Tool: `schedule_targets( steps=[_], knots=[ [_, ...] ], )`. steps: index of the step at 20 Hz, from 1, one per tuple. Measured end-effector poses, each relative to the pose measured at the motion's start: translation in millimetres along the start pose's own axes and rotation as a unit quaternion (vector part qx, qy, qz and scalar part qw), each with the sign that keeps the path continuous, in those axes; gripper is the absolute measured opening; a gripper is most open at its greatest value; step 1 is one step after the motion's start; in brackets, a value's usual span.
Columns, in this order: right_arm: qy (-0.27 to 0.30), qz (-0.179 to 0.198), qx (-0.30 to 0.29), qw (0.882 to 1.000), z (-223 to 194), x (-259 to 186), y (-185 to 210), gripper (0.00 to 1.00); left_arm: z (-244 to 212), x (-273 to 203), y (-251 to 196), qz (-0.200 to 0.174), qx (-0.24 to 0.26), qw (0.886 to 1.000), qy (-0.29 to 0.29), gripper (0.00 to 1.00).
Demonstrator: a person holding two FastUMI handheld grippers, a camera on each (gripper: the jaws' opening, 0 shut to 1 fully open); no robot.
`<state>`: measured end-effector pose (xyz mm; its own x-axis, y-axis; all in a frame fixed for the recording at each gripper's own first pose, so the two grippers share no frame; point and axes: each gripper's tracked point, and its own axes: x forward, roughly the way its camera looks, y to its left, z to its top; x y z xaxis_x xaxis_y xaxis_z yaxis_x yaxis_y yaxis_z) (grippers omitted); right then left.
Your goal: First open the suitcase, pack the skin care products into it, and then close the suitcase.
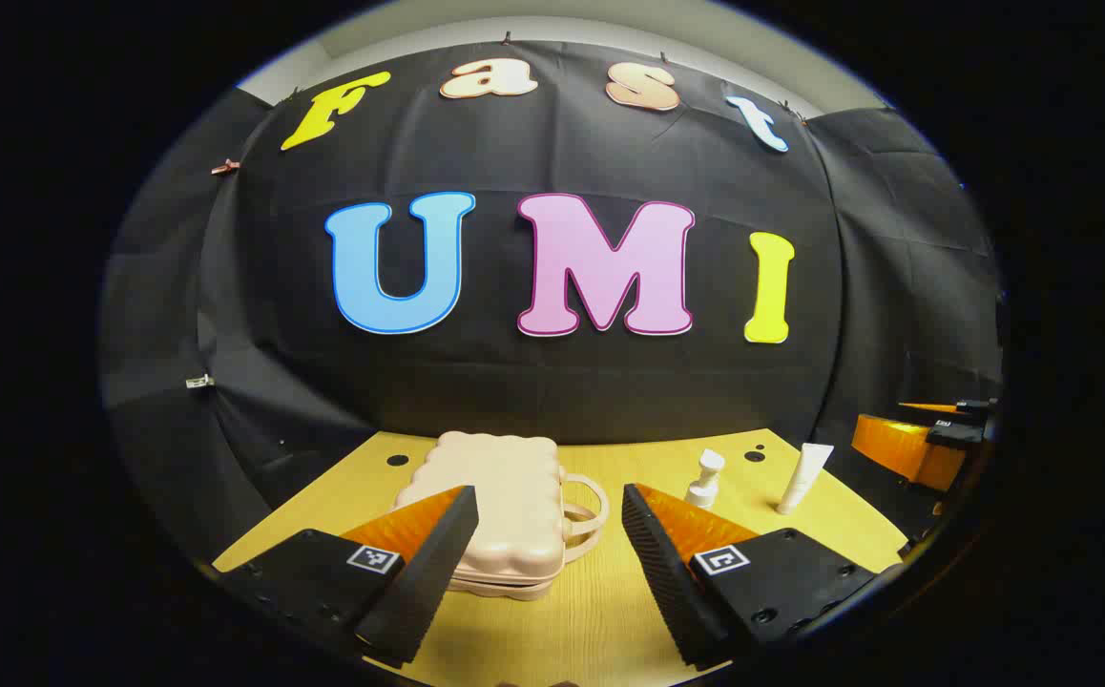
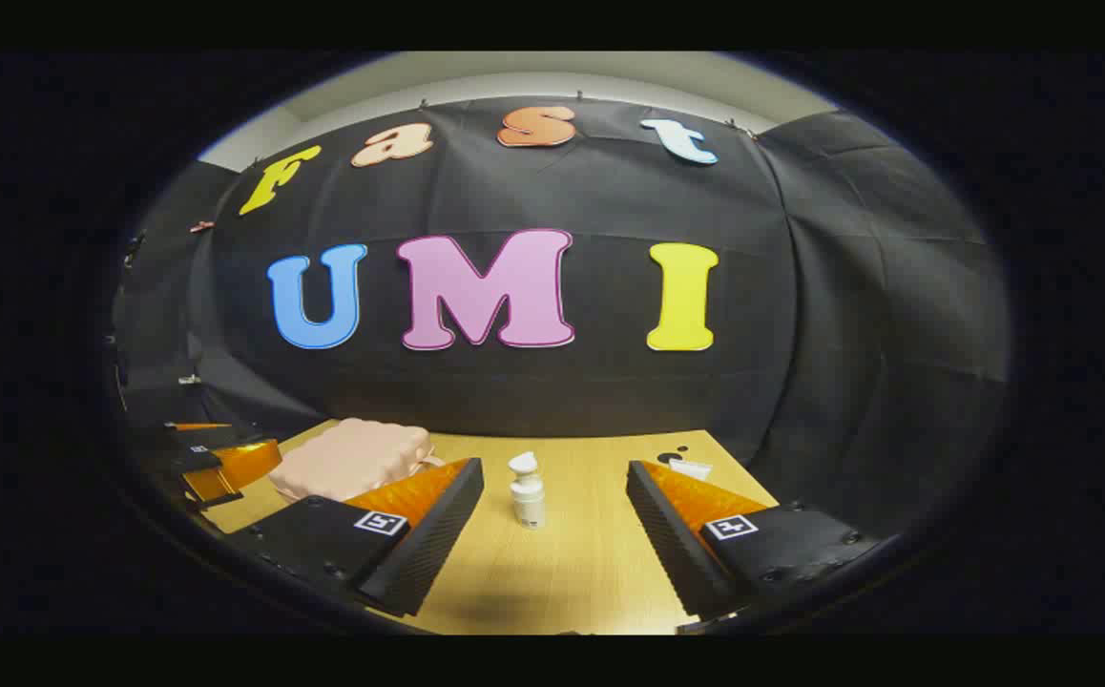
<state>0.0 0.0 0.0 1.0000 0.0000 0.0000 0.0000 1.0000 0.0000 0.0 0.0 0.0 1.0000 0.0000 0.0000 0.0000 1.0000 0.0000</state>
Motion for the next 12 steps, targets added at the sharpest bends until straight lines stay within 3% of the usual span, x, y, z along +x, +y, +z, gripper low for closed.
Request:
schedule_targets(
  steps=[12],
  knots=[
    [-0.018,-0.021,0.021,0.999,18.4,13.0,-19.4,0.96,-3.9,12.0,-16.1,-0.027,-0.004,1.000,0.005,0.96]
  ],
)
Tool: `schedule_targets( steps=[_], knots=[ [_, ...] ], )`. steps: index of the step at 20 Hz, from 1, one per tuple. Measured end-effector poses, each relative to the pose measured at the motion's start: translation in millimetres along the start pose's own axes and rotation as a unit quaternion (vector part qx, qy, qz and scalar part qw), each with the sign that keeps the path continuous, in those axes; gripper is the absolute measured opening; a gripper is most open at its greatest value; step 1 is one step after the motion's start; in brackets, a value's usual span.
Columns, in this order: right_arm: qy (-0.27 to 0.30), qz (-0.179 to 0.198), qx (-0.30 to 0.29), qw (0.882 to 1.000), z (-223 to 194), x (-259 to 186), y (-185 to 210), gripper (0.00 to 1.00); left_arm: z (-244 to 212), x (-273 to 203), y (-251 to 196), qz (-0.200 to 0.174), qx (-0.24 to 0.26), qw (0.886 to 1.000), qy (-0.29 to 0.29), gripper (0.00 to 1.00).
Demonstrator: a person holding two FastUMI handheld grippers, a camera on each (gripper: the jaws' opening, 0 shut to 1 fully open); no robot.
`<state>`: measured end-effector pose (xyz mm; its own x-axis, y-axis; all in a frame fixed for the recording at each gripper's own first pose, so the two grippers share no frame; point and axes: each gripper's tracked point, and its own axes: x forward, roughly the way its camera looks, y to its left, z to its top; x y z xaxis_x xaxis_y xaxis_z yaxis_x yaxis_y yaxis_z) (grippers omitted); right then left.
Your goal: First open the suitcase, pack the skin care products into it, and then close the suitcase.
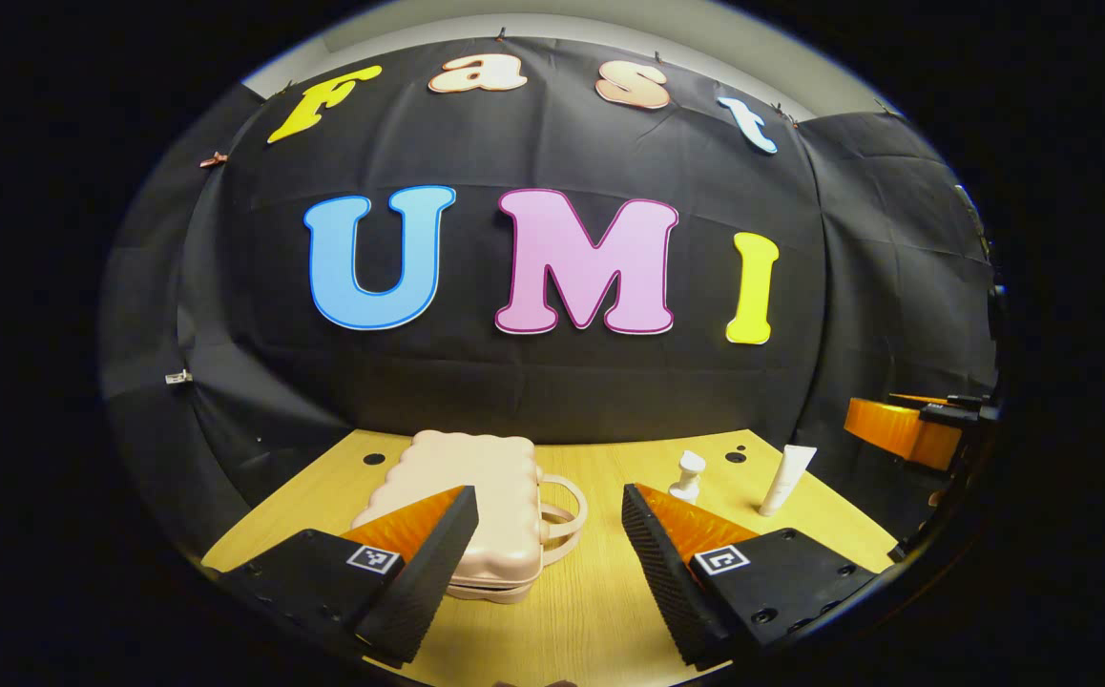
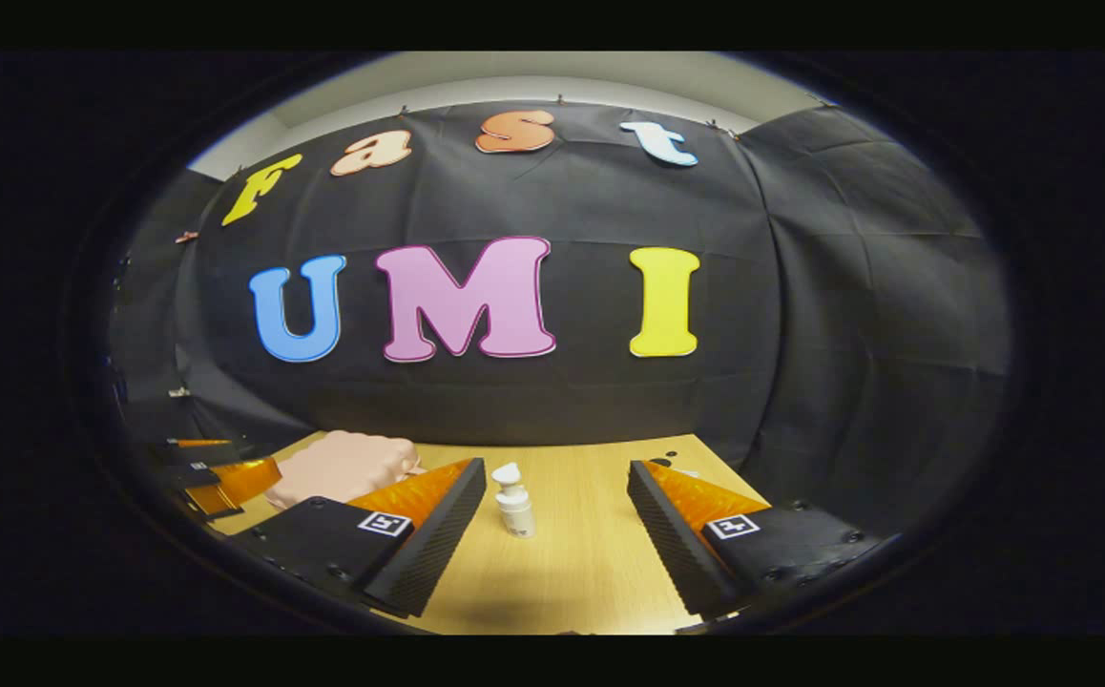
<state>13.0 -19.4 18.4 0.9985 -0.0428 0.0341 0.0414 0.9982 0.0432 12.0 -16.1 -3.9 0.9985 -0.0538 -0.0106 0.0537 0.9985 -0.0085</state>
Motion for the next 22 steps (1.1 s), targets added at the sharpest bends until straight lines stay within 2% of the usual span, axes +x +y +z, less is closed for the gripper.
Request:
schedule_targets(
  steps=[4,9,14,19,20,21,22],
  knots=[
    [-0.006,0.001,-0.016,1.000,3.8,11.0,-1.9,0.96,1.4,9.0,-0.9,-0.001,0.010,1.000,-0.001,0.96],
    [0.000,0.023,-0.026,0.999,0.1,25.0,5.7,0.96,-14.3,44.9,-12.8,-0.015,0.031,0.999,0.018,0.96],
    [0.007,0.048,-0.036,0.998,-2.5,49.5,8.1,0.96,-42.2,100.3,-31.4,-0.024,0.024,0.998,0.052,0.96],
    [0.024,0.055,-0.038,0.997,-15.8,71.0,-12.7,0.96,-77.8,165.5,-49.3,-0.026,0.035,0.995,0.089,0.97],
    [0.028,0.057,-0.040,0.997,-20.0,74.7,-16.6,0.96,-83.8,178.6,-51.3,-0.024,0.040,0.994,0.095,0.92],
    [0.033,0.057,-0.050,0.997,-25.9,80.0,-22.2,0.96,-92.0,193.1,-54.4,-0.026,0.043,0.994,0.102,0.96],
    [0.040,0.056,-0.061,0.996,-32.7,84.7,-28.7,0.96,-98.8,205.2,-57.1,-0.028,0.047,0.993,0.109,0.96]
  ],
)
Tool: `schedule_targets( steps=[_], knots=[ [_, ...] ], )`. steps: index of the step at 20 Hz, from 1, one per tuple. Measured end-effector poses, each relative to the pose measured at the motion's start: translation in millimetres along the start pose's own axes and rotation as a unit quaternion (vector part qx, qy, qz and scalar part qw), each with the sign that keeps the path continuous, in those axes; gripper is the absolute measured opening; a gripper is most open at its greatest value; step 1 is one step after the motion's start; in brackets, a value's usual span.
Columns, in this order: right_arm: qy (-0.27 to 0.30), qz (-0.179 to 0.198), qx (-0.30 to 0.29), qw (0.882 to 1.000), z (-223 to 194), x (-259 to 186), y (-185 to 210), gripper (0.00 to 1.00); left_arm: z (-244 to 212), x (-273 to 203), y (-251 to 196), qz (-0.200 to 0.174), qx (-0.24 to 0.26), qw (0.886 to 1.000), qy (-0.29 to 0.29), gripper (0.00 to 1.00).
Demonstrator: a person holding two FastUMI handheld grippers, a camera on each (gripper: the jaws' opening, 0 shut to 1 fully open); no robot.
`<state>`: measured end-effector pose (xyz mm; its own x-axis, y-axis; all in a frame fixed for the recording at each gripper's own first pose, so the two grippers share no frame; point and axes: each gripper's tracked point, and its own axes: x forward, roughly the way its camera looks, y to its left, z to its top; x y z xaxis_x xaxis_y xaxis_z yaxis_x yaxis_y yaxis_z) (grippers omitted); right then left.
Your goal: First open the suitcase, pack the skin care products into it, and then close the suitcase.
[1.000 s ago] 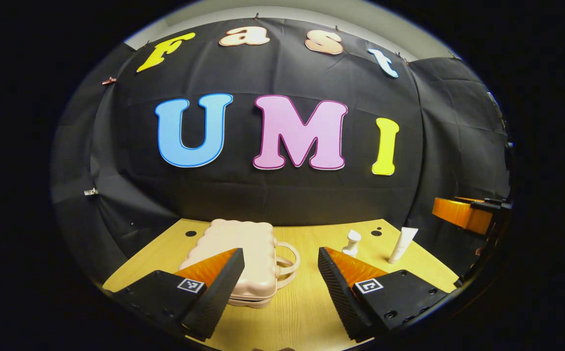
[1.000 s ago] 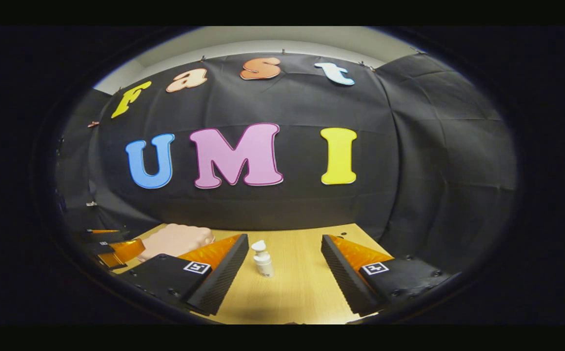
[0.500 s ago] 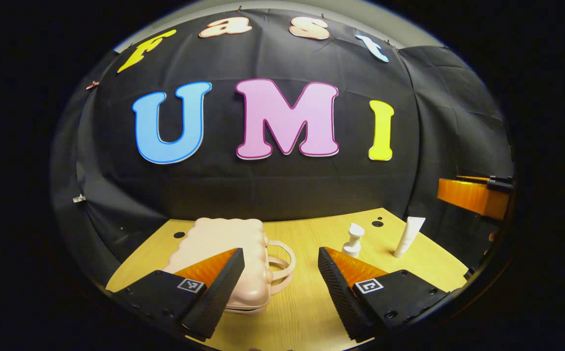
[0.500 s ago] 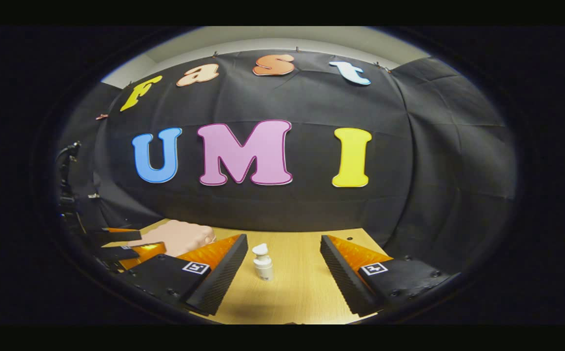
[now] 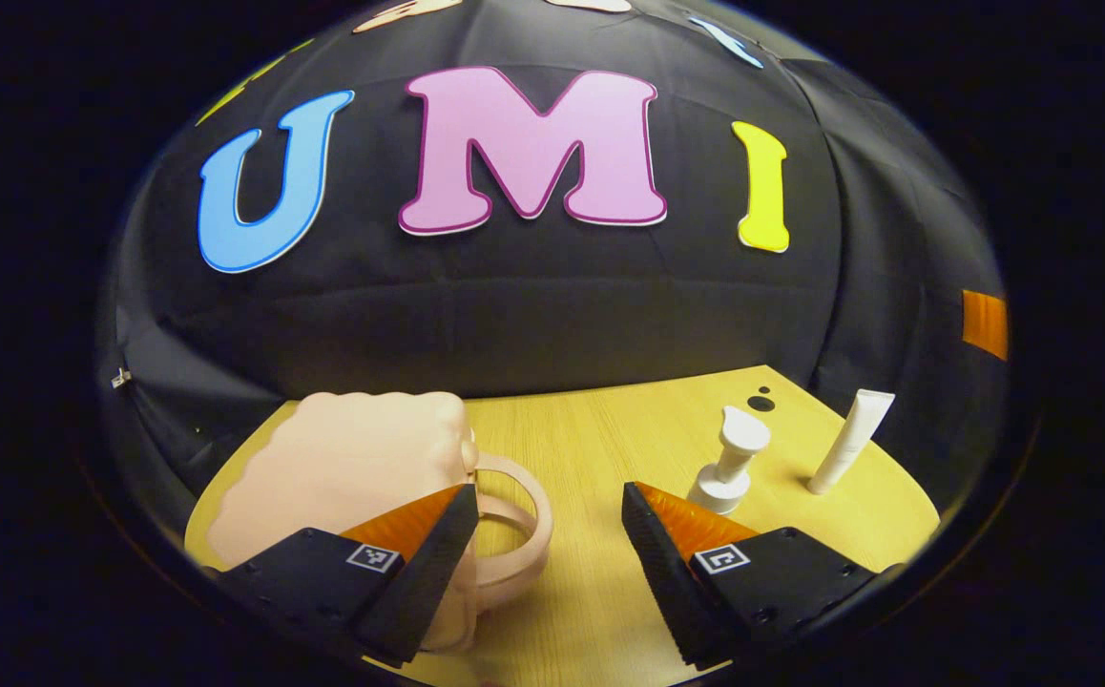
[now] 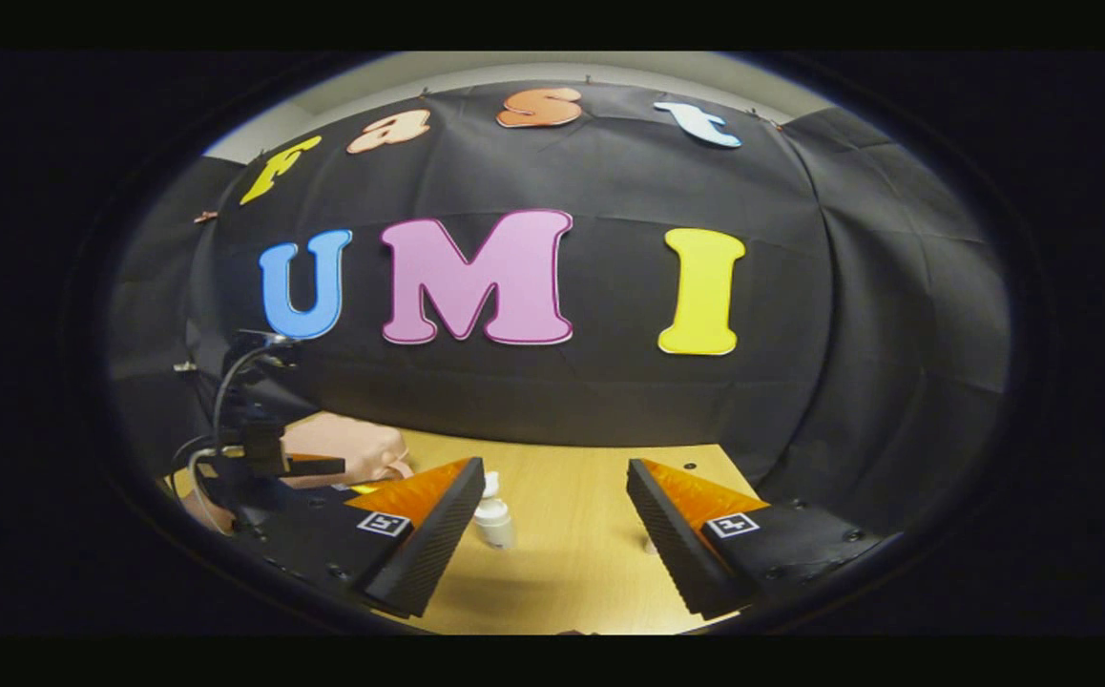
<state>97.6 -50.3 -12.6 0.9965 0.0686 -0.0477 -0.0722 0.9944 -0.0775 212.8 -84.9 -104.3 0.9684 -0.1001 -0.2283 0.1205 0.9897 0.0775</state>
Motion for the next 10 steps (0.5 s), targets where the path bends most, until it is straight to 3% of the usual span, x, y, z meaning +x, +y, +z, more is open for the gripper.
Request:
schedule_targets(
  steps=[4,7,10],
  knots=[
    [0.021,-0.002,0.008,1.000,-17.8,10.2,-18.0,0.96,-26.8,52.8,-7.2,0.005,0.025,0.999,0.045,0.95],
    [0.028,-0.013,0.012,0.999,-26.8,14.0,-32.0,0.96,-50.8,78.0,-3.3,0.042,0.022,0.994,0.097,0.92],
    [0.020,-0.020,0.001,1.000,-30.9,16.0,-41.9,0.96,-65.2,94.4,3.9,0.071,0.010,0.990,0.124,0.81]
  ],
)
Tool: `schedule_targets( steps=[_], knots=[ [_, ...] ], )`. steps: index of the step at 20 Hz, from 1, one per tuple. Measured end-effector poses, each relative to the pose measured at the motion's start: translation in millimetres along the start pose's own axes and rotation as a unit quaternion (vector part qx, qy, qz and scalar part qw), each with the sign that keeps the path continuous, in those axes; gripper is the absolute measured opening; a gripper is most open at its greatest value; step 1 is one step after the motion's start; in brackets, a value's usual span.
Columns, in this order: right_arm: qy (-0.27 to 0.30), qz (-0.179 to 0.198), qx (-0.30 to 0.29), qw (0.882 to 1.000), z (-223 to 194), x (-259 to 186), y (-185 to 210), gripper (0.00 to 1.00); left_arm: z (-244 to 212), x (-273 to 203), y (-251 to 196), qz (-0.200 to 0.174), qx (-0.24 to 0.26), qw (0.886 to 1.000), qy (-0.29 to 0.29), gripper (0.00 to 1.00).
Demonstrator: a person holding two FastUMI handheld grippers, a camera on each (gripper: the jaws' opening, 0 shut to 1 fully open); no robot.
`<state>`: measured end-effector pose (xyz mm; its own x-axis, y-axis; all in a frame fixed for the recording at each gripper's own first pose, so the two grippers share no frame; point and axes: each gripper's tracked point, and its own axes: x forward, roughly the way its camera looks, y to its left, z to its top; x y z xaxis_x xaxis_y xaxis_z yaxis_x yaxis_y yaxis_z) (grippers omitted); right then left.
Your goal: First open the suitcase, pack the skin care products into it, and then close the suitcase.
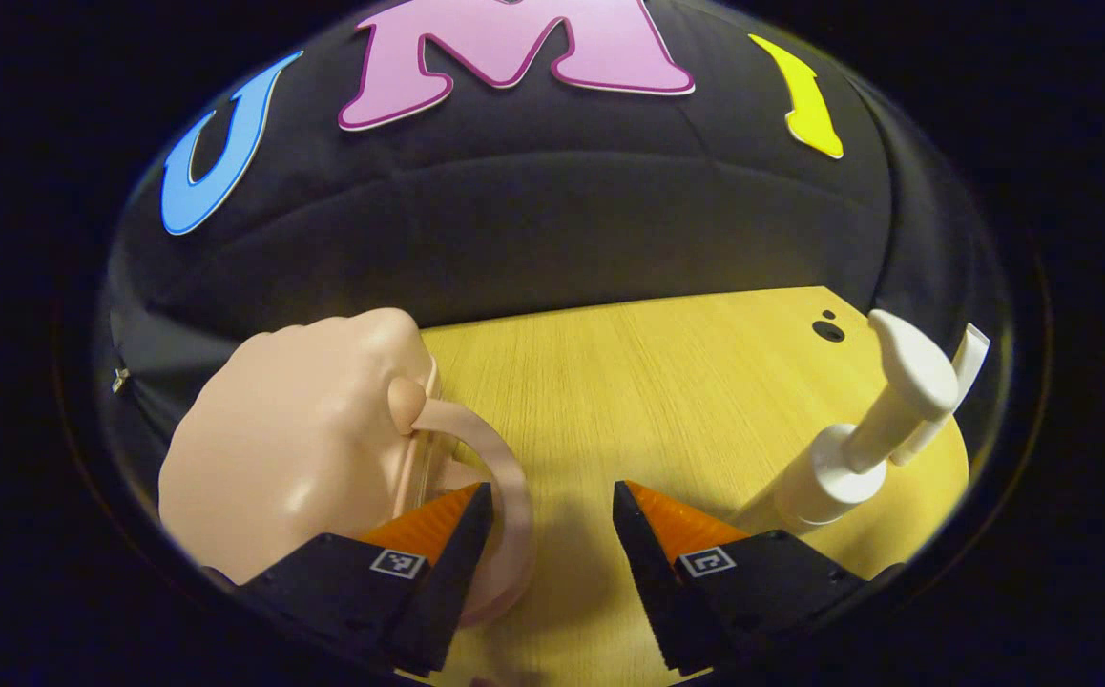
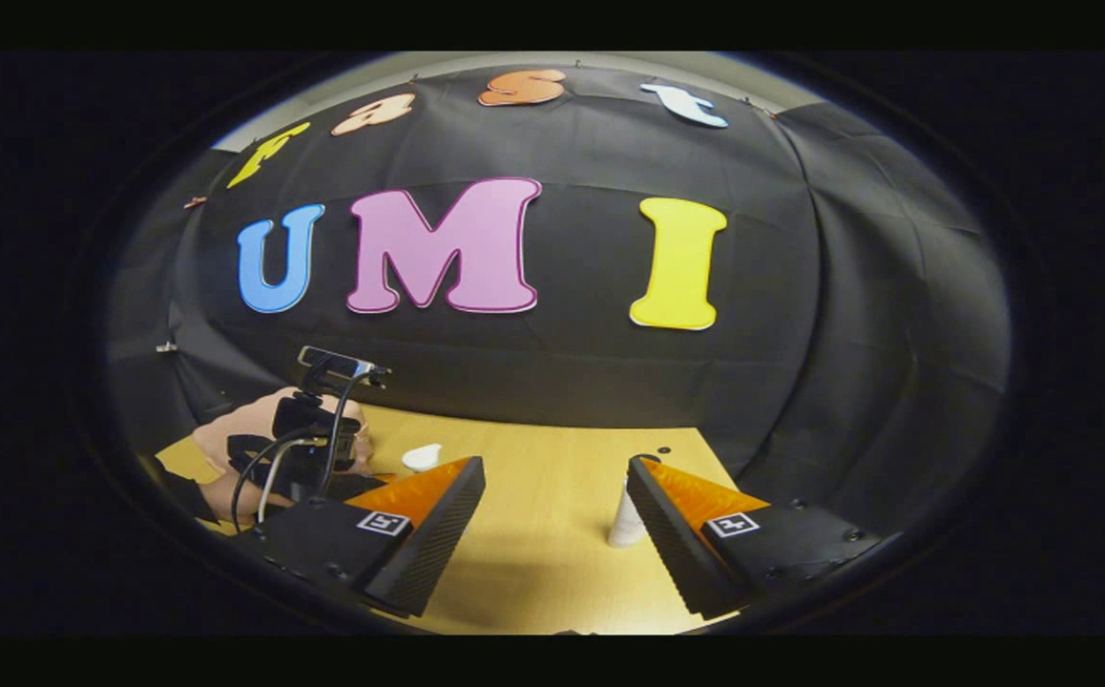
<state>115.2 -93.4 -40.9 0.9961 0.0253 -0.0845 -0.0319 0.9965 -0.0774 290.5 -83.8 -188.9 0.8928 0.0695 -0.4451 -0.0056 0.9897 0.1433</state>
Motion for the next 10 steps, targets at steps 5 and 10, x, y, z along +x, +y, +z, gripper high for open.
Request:
schedule_targets(
  steps=[5,10],
  knots=[
    [0.014,0.004,0.026,1.000,-10.8,-3.0,-2.6,0.96,-12.0,10.4,17.8,0.016,-0.051,0.997,0.047,0.37],
    [0.002,-0.004,0.012,1.000,-9.2,-2.3,-2.1,0.96,13.7,-8.0,11.4,-0.040,-0.072,0.996,0.039,0.16]
  ],
)
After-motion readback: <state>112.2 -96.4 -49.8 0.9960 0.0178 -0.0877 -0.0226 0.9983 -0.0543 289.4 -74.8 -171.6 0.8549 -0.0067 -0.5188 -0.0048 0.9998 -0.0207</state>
